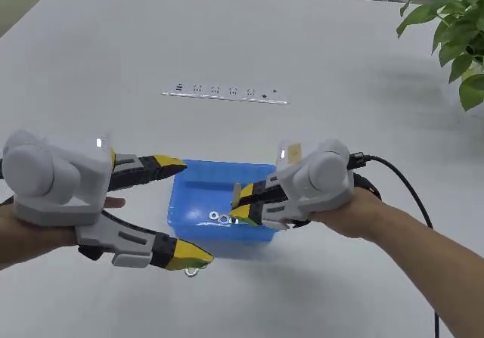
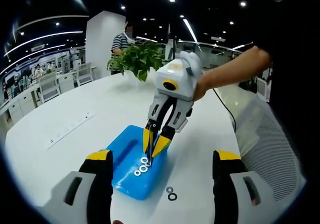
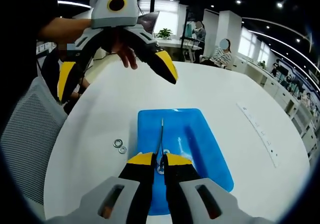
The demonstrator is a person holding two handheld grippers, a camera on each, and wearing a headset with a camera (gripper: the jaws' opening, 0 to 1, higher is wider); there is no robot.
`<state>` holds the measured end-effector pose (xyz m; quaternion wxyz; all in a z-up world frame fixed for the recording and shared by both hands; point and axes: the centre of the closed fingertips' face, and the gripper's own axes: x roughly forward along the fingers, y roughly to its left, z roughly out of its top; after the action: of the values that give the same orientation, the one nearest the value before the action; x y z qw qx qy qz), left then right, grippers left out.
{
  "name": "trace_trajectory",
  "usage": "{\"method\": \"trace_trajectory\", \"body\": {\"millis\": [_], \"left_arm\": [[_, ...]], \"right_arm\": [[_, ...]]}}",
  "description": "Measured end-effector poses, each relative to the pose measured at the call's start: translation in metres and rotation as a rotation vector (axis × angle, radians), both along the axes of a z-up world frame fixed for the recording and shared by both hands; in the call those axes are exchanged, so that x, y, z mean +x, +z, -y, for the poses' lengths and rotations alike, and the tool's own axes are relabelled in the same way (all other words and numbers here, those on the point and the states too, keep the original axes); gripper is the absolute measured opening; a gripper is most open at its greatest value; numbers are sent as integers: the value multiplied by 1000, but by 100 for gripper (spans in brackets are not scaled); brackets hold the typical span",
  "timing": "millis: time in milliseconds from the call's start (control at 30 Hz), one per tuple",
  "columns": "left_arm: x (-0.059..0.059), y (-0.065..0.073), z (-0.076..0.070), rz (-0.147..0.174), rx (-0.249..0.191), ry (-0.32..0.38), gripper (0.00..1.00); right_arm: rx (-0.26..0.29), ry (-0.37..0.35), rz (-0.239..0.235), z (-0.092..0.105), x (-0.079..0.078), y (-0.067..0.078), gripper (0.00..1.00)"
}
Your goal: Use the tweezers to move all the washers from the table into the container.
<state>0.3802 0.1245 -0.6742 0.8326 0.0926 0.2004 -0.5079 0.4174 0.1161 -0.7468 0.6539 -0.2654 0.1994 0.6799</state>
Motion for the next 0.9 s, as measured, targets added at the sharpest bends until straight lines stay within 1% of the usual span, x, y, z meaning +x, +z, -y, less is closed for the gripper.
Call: {"method": "trace_trajectory", "body": {"millis": [167,267,400,533,633,667,767,900], "left_arm": [[6,-1,6,-1,-4,-21,79],[10,-3,10,-7,-5,-41,72],[15,-3,14,-5,-5,-63,60],[23,-4,19,7,12,-88,47],[27,-7,22,23,41,-111,38],[28,-7,23,23,40,-117,35],[30,-7,28,32,41,-132,29],[33,-9,34,45,54,-150,26]], "right_arm": [[4,-2,-3,-1,2,-1,8],[1,-2,-4,-1,2,-2,8],[4,-2,-6,-1,2,-2,8],[3,1,-3,0,2,-2,8],[1,5,2,1,1,-2,8],[1,5,3,1,1,-1,8],[-2,11,9,1,1,-1,8],[-5,17,15,2,0,-1,9]]}}
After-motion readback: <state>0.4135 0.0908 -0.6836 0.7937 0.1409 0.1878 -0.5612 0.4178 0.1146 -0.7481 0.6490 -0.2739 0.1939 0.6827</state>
